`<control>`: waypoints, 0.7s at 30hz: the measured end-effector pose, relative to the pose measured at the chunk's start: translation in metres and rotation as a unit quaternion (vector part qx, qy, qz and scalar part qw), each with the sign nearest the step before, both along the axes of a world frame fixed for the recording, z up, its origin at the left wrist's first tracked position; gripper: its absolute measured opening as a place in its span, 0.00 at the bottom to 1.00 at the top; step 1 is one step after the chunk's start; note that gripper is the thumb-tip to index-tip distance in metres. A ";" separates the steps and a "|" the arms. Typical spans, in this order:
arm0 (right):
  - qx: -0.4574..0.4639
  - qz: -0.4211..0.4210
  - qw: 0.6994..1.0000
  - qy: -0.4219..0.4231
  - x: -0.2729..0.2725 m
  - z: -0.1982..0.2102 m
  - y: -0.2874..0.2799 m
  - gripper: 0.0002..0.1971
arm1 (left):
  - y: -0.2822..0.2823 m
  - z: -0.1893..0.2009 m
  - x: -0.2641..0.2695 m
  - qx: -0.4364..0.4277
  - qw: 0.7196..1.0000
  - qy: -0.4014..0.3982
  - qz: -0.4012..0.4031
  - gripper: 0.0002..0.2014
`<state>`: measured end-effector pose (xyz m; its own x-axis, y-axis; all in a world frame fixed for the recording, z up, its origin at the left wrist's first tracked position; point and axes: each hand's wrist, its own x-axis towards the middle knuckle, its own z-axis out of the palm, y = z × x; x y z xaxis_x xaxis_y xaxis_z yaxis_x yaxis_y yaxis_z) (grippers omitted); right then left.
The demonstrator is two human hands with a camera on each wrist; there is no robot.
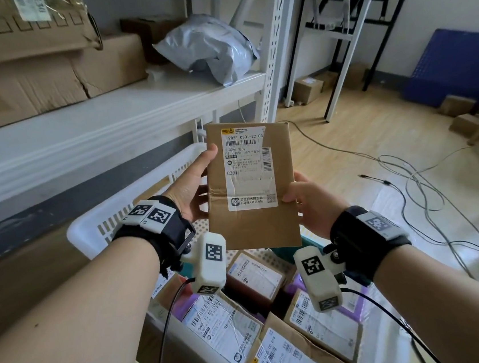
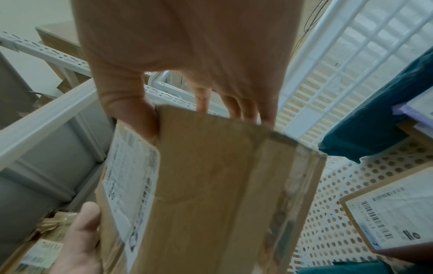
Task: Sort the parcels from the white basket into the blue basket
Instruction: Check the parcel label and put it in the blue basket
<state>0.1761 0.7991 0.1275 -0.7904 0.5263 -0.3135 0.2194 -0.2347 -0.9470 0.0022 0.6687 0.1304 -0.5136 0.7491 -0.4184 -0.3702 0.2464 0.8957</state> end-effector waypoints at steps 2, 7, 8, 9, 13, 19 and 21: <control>0.000 0.000 1.000 -0.002 0.001 -0.001 0.001 0.40 | 0.000 0.000 0.001 -0.007 1.000 0.010 -0.010 0.24; -0.011 -0.027 1.000 0.001 0.001 0.004 0.003 0.30 | 0.002 0.003 0.001 -0.005 0.999 0.034 0.020 0.21; -0.015 -0.045 0.999 0.001 0.000 0.006 0.004 0.25 | 0.003 0.003 0.000 -0.003 0.998 0.037 0.041 0.18; -0.017 -0.065 0.998 -0.007 0.000 0.009 0.005 0.18 | 0.003 0.003 -0.002 -0.002 0.997 0.036 0.065 0.17; -0.004 -0.116 0.989 -0.092 0.003 0.005 0.012 0.11 | 0.002 -0.006 -0.014 -0.012 0.992 -0.014 0.121 0.16; -0.057 -0.069 0.989 -0.117 -0.013 -0.015 0.016 0.12 | 0.002 -0.037 -0.023 -0.090 0.988 -0.051 0.116 0.18; -0.053 -0.065 0.988 -0.126 -0.025 -0.025 0.016 0.15 | 0.008 -0.051 -0.026 -0.106 0.985 -0.056 0.127 0.29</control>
